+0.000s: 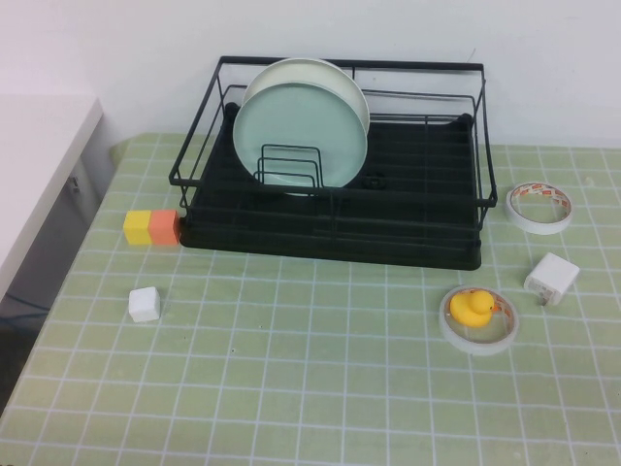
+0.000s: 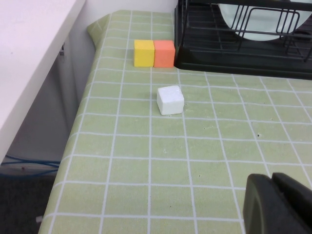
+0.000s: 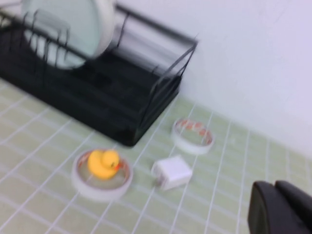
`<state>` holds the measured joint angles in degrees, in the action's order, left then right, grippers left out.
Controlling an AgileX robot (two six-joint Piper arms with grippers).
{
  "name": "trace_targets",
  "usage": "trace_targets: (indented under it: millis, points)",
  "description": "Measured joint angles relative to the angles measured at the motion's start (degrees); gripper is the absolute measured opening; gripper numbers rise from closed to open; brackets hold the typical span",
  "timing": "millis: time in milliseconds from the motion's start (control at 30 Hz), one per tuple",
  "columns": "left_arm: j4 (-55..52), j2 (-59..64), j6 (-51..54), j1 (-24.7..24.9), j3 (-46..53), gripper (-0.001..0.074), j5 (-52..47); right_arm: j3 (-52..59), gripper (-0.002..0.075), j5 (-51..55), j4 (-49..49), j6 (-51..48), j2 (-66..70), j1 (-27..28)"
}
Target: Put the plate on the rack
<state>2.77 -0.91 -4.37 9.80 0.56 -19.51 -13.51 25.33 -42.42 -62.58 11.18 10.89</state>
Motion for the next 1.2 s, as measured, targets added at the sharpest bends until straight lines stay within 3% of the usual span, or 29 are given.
trace_targets:
  millis: [200, 400, 500, 633, 733, 867, 1200]
  points:
    - [0.00, 0.00, -0.01, 0.00, 0.00, -0.0001, 0.00, 2.44, -0.0002, -0.49, -0.34, 0.00, -10.05, 0.23]
    - [0.00, 0.00, -0.01, 0.00, 0.00, -0.0001, 0.00, 2.67, -0.0002, -3.57, -0.34, 2.49, -11.90, 0.30]
    - [0.00, 0.00, -0.01, 0.00, 0.00, -0.0001, 0.00, 4.30, -0.0002, -7.60, 3.23, 12.20, -11.90, 0.62]
    - [0.00, 0.00, 0.01, 0.00, 0.00, -0.0001, 0.00, 7.22, -0.0002, -9.39, 27.66, 38.53, -11.90, 1.00]
    - [0.00, 0.00, 0.01, 0.00, 0.00, -0.0002, 0.00, 9.96, -0.0002, -11.17, 40.01, 52.24, -11.90, 1.07]
    - [0.00, 0.00, 0.01, 0.00, 0.00, -0.0001, 0.00, 14.23, -0.0002, -12.83, 44.02, 57.79, -11.90, 1.21]
    - [-0.03, 0.00, 0.27, 0.00, 0.00, -0.0001, 0.00, 14.77, -0.0002, -5.66, 41.62, 64.04, -11.90, 1.21]
